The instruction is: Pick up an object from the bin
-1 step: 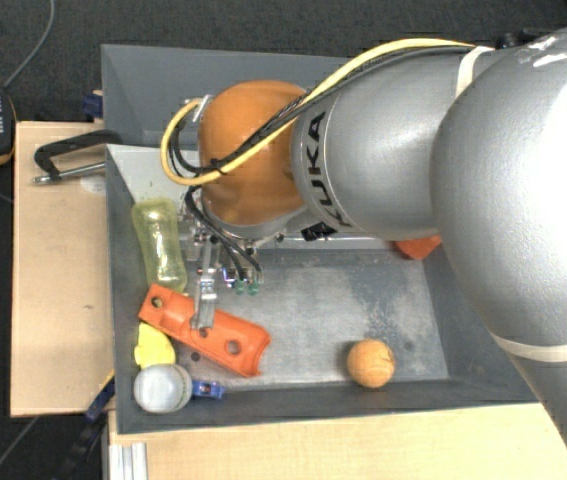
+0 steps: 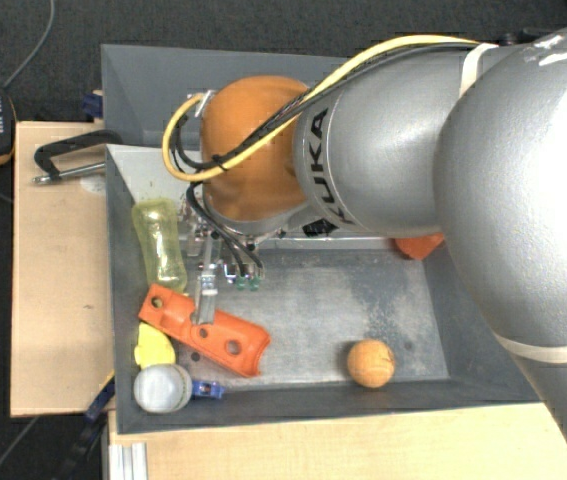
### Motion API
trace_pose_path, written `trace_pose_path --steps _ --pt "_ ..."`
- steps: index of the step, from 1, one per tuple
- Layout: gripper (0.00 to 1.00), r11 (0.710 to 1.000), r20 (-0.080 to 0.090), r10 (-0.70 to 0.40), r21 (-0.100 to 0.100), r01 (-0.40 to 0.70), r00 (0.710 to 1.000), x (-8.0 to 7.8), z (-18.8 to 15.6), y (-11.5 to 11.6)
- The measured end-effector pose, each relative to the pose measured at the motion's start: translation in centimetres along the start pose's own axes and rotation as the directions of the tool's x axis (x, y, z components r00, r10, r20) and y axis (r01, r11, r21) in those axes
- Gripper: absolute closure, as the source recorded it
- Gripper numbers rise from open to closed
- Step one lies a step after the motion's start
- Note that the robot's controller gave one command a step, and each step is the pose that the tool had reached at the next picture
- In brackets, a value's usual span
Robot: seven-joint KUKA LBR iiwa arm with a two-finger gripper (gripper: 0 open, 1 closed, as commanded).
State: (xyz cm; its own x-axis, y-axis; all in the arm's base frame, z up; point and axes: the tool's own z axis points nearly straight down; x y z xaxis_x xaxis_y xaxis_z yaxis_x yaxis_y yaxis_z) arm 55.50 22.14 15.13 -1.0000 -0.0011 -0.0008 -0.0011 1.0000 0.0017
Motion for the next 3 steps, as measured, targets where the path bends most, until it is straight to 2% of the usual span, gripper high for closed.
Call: trace_pose_path --steps 1,2,3 --pt "0.0 0.995 -0.003 0.097 0.0 -0.097 0.995 4.2 6.1 -1.5" --pt "0.0 0.994 -0.002 0.107 0.0 -0.107 0.994 5.7 6.1 -1.6" --pt "0.0 0.977 -0.002 0.213 -0.002 -0.213 0.977 6.1 4.9 -2.3"
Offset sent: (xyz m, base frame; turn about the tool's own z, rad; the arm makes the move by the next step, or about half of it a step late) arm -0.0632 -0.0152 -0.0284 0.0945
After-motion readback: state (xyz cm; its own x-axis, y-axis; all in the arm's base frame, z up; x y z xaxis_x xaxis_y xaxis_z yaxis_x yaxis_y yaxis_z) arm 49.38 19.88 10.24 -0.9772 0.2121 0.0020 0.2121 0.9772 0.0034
